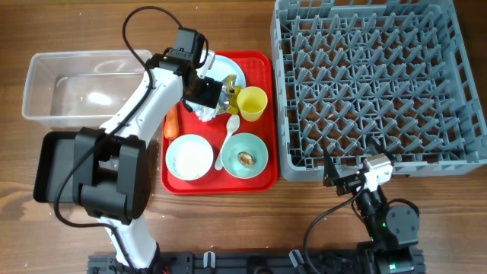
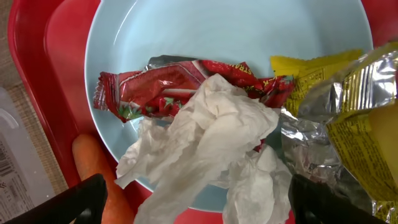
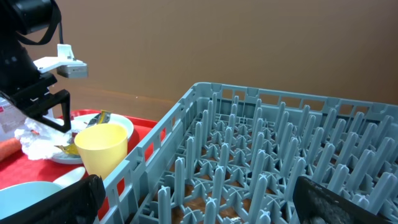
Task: Sort waste into correct bins and load items into the dishwasher rack
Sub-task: 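Close the left gripper on the white tissue and lift it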
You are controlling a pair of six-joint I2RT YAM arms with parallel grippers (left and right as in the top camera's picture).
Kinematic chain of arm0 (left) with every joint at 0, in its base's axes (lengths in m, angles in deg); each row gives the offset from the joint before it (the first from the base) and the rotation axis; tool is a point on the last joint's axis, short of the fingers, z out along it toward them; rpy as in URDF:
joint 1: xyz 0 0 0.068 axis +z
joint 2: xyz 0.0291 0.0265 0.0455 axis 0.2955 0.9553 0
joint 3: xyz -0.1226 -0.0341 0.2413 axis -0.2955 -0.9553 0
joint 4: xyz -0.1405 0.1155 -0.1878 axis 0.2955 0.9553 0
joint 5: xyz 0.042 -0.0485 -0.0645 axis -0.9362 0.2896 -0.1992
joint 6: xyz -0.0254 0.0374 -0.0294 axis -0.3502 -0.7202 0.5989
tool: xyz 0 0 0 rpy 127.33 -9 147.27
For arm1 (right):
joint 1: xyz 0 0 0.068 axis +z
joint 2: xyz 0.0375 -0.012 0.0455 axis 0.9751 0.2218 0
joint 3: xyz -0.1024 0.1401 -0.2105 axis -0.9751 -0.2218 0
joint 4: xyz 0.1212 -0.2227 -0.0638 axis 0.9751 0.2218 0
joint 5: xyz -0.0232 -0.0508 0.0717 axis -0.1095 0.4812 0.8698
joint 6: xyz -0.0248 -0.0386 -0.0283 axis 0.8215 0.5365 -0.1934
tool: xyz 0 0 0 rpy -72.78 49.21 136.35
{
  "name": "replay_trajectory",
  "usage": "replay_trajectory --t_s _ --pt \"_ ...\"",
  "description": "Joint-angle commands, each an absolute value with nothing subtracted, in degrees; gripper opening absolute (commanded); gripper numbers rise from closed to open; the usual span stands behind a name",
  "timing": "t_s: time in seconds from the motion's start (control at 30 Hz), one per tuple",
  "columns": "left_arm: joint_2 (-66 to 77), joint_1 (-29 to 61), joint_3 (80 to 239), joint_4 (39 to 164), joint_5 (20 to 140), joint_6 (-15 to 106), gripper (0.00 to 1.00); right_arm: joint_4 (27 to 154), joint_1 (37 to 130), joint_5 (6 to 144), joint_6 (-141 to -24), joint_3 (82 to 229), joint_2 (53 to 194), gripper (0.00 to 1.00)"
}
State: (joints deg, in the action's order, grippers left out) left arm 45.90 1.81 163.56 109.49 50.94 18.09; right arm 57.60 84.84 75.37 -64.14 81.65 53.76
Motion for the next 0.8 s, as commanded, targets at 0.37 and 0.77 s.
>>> replay_trajectory --t_s 0.37,0.77 --pt "47.4 1.7 163.9 111.1 52.0 16.9 0.68 57.4 84.6 74.6 -63.6 81.6 53.4 1.0" --pt "47.4 1.7 163.9 113.3 52.0 16.9 0.61 57.4 84.6 74.6 -63.6 81.6 53.4 1.0"
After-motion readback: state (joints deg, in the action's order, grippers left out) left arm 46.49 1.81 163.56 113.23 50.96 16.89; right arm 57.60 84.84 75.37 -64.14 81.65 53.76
